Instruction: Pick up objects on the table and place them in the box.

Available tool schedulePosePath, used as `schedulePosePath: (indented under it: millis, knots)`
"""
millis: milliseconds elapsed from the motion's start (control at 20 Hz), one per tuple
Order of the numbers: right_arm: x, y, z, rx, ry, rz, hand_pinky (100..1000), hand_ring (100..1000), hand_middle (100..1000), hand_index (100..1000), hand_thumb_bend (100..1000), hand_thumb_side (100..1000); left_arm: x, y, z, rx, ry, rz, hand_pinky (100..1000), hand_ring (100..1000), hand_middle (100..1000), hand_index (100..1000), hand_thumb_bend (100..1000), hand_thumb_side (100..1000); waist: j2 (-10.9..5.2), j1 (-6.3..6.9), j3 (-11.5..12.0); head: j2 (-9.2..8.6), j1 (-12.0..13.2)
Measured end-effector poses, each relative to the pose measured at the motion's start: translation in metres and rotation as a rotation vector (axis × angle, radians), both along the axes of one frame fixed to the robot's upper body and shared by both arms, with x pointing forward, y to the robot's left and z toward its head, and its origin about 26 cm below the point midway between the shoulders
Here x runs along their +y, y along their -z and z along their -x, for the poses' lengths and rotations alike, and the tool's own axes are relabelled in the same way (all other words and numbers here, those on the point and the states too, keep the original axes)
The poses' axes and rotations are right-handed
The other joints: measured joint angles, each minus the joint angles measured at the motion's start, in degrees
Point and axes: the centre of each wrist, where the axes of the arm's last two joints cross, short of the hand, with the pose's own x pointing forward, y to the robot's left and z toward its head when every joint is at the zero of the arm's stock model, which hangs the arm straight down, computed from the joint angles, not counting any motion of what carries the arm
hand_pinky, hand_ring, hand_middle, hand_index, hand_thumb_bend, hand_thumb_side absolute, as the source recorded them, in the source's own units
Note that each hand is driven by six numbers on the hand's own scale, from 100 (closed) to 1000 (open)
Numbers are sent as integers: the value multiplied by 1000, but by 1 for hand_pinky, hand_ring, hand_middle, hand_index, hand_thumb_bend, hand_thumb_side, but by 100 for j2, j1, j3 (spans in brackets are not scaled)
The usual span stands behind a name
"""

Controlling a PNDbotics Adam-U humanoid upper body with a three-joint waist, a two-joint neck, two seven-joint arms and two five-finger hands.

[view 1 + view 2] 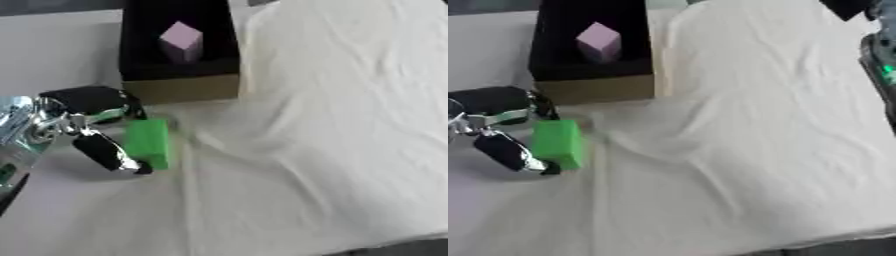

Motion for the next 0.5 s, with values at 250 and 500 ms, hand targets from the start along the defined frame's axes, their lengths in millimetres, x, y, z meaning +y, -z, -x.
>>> schedulePosePath:
  millis: [250, 500]
  knots:
    - [0, 0, 0, 2, -4, -5, 847, 794, 723, 876, 109, 980, -2, 1, -1, -64, -8, 18, 616, 594, 530, 579, 430, 581, 0, -14, 8, 0, 1]
    - [0, 1, 0, 2, -3, -6, 848, 794, 722, 876, 108, 979, -5, -3, 3, -101, 0, 40, 614, 580, 513, 558, 429, 596, 0, -15, 34, 0, 2]
